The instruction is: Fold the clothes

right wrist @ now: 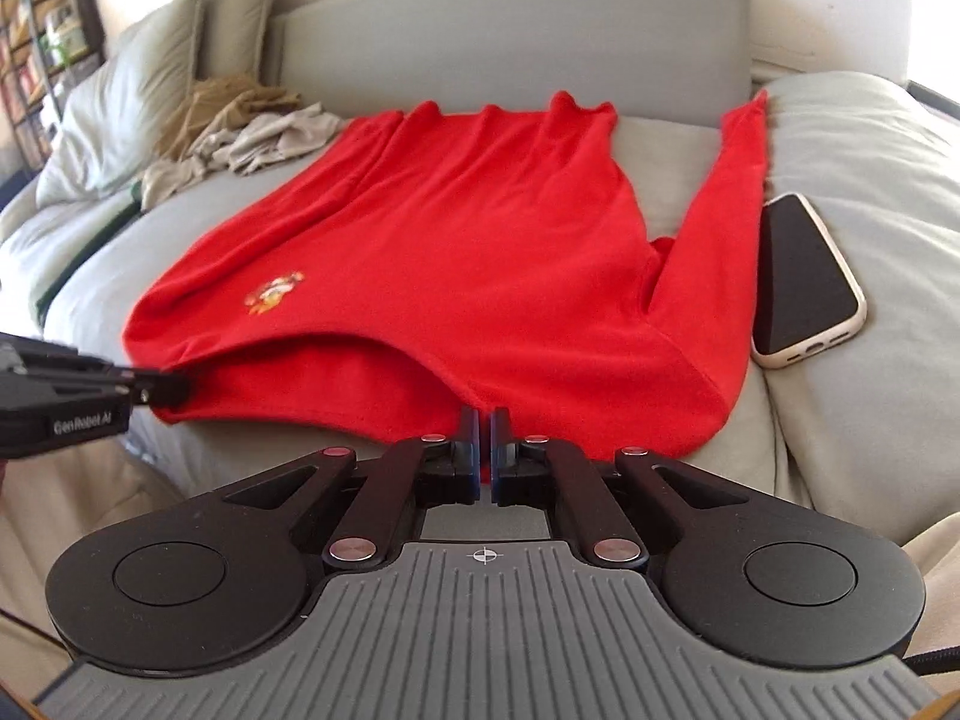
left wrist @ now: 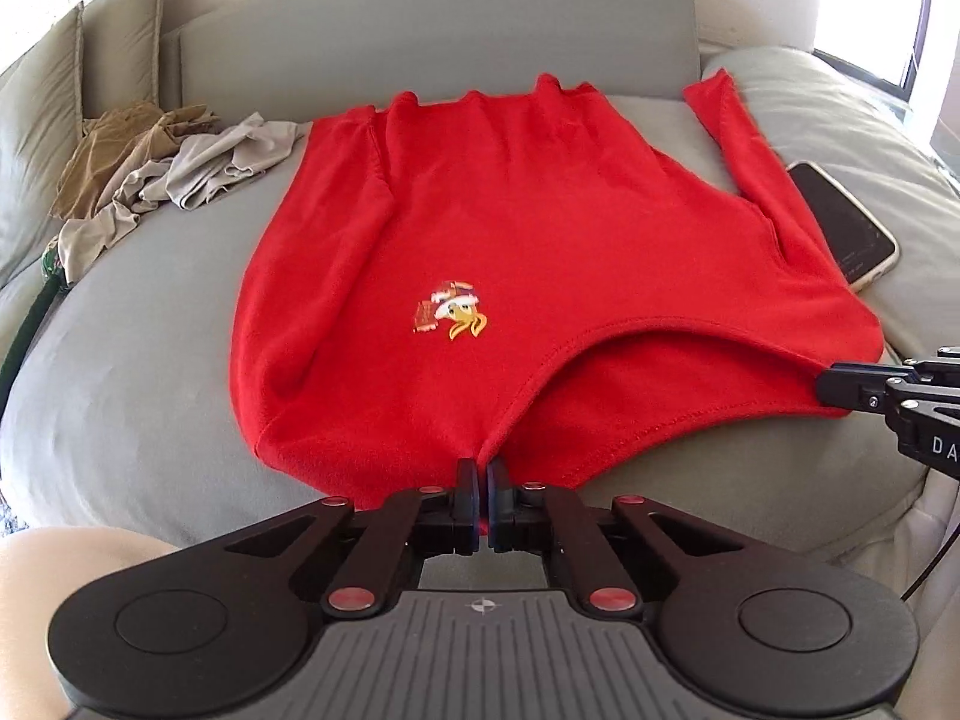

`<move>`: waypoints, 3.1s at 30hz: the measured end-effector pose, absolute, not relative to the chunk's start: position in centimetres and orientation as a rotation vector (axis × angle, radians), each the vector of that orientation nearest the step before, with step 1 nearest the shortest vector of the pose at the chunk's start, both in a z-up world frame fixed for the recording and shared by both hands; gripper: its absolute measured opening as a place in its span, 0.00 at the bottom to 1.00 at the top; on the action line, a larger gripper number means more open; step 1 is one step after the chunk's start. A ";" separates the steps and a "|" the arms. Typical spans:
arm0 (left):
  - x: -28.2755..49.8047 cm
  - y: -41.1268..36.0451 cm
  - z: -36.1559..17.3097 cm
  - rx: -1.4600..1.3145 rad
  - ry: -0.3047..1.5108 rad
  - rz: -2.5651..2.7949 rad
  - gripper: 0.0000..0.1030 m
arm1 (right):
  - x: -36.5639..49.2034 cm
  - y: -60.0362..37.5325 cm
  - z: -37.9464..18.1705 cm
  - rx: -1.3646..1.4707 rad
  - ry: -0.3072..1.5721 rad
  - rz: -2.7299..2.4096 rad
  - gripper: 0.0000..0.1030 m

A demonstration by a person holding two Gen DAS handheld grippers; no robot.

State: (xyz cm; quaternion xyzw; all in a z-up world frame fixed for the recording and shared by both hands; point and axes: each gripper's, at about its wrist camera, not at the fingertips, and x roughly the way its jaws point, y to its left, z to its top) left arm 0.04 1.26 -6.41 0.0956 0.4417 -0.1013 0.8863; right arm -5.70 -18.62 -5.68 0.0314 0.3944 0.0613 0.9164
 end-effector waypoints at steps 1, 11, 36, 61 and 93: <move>0.2 1.2 -6.8 0.200 0.945 -0.211 0.03 | -5.4 -18.5 -6.1 0.057 0.855 0.139 0.05; -0.3 2.0 -4.5 0.088 0.921 -0.300 0.26 | -6.7 -19.8 -3.1 0.110 0.846 0.166 0.46; 3.2 -1.4 0.0 -0.042 0.858 -0.424 0.40 | -5.0 -25.4 4.2 0.265 0.700 0.109 0.53; 23.6 -3.5 -3.5 -0.541 0.732 -0.678 0.32 | 18.4 -36.4 11.8 0.328 0.632 -0.160 0.50; 27.7 -4.3 -8.0 -0.600 0.875 -0.697 0.36 | 34.6 -38.3 -2.8 -0.383 0.854 -0.803 0.07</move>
